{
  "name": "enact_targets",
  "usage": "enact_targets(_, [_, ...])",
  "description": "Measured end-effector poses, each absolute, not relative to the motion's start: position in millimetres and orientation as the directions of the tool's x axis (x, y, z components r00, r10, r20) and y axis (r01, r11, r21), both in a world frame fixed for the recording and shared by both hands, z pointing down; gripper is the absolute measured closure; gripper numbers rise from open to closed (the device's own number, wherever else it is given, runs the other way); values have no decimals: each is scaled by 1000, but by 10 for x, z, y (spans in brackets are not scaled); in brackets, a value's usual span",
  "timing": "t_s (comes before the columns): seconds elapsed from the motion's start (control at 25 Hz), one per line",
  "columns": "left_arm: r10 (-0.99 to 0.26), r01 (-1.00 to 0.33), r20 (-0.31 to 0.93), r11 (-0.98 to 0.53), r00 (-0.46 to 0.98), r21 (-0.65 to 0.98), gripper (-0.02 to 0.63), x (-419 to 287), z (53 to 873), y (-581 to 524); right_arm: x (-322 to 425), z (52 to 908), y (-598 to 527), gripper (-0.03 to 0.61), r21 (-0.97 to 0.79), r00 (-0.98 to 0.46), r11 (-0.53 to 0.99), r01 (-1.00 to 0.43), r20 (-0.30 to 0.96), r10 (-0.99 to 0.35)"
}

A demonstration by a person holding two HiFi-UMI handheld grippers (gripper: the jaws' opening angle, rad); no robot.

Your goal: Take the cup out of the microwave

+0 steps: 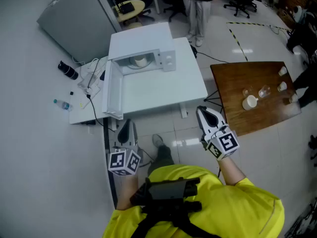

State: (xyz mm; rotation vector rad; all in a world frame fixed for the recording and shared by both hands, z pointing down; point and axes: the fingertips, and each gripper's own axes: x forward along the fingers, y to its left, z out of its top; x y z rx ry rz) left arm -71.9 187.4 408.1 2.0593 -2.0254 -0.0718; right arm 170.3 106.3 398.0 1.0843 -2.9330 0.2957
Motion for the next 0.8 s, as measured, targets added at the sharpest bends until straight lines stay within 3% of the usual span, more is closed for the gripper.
enact_targets(0.08, [-991,-981,133,-5,31,194,600,-1123,4038,1507,1182,3951,692,567,-170,-776,760,-628,55,-629])
enact_targets(0.16, [-992,-985,123,-7,29,174,600,-1485,4002,1184,692,3930,356,512,-143,-789,778,-612,48,-612])
enact_targets(0.28, [-991,-986,123,-26,47,165,600,-1826,4047,852,111,4012,-67,512,-110,-805,798,-592,48,-591])
enact_targets(0.36, [-988,-983,141,-35,60,178,600,-1976,4133,641,-215,4155,-353,402,-121,-816,807,-578,69,-574])
enact_targets(0.56, [-979,-975,182,-53,94,216,600,-2134,4370,194,-877,4934,-1045,307,-140,-831,824,-549,194,-521])
enact_targets(0.68, [-965,-973,235,-62,115,223,600,-2169,4554,-35,-1363,5691,-1568,154,-175,-832,829,-532,291,-473])
enact_targets(0.72, [-960,-972,250,-66,123,225,600,-2169,4635,-121,-1516,5936,-1762,74,-187,-825,822,-538,319,-467])
enact_targets(0.8, [-951,-968,274,-81,147,237,600,-2137,4792,-287,-1766,6385,-2159,57,-164,-790,802,-574,370,-489])
